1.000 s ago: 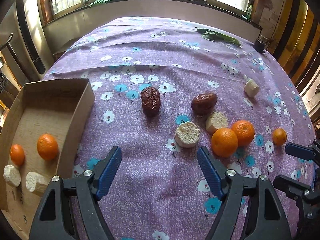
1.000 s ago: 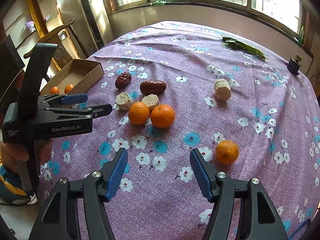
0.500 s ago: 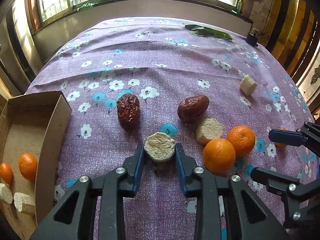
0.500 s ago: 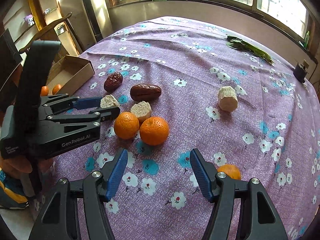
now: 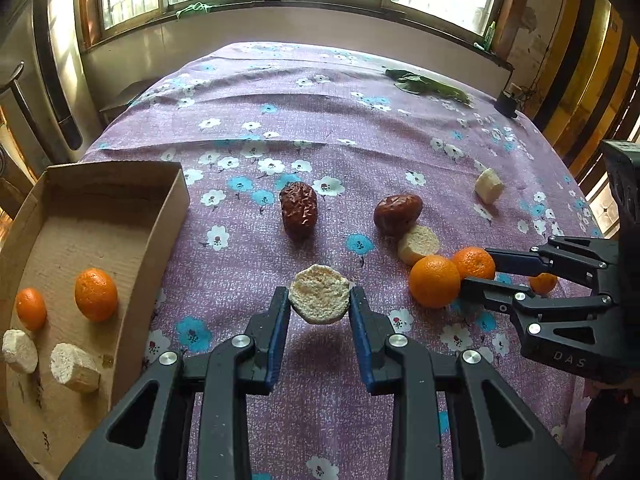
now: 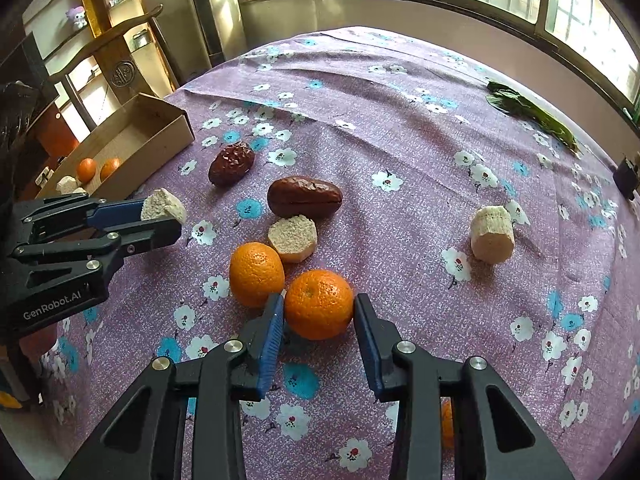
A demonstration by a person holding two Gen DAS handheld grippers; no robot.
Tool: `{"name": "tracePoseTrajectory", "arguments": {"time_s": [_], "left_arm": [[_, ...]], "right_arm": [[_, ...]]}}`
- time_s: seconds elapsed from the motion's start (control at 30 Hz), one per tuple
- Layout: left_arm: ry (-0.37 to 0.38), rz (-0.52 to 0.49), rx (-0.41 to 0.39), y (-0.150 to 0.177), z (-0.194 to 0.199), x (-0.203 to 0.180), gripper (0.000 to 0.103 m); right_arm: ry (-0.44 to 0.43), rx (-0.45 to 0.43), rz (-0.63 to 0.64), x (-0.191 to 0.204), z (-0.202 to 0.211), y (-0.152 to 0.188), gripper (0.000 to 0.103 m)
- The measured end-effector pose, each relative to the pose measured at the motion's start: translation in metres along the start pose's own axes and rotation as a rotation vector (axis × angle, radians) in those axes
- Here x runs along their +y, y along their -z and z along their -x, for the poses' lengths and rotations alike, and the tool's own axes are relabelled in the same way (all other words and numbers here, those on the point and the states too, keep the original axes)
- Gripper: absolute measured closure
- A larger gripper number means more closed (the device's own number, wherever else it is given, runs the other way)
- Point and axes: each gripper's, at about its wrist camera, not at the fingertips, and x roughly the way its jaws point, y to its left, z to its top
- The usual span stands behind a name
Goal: Organize fruits
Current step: 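Carry the yam slice in the left tool to the tray while the right tool carries the orange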
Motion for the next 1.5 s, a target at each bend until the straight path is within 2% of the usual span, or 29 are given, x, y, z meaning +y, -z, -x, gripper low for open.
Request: {"name": "tracePoseTrajectory", "arguments": {"time_s": [0.33,0.43,0.6,0.73,0.83,0.87,0.93,1.1,1.3,1.5], "left_arm": [[0.005,0.009,-0.016,0.013,0.017,0.003,0.074],[0.01,0.003,-0.017,0.015,0.02,0.001,0.074],[0.015,-0.008,-0.022,0.02,0.025,-0.003,0.074],[0.018,-0.005,-0.03,0.022,0.03,-0.002,0.074],[0.018,-0.004,-0.035,0.024,0.034,0.0,0.074],[0.017,-0.003,-0.036,0.025,0.035,0.001,0.074],[0.016,0.002,-0.04,0.026,0.038,0.004,0.074],[0.019,0.026,-0.051,0.031,0.045,0.013,0.074],[0.015,0.052,-0.055,0.04,0.056,0.03,0.074],[-0.034,0.079,-0.085,0.046,0.072,0.05,0.074]], "right_arm": [[0.016,0.003,-0.018,0.008,0.026,0.024,0.065],[0.012,0.042,0.001,0.015,0.025,0.036,0.065],[0.03,0.018,-0.031,0.016,0.025,0.042,0.061],[0.046,0.037,-0.022,0.02,0.016,0.041,0.058],[0.04,0.016,-0.041,0.019,0.017,0.04,0.059],[0.038,0.009,-0.047,0.019,0.02,0.04,0.064],[0.045,0.008,-0.045,0.021,0.024,0.041,0.065],[0.009,-0.017,-0.044,0.035,0.035,0.044,0.065],[-0.091,-0.102,-0.054,0.064,0.052,0.045,0.065],[-0.153,-0.151,-0.031,0.094,0.057,0.036,0.064]]}}
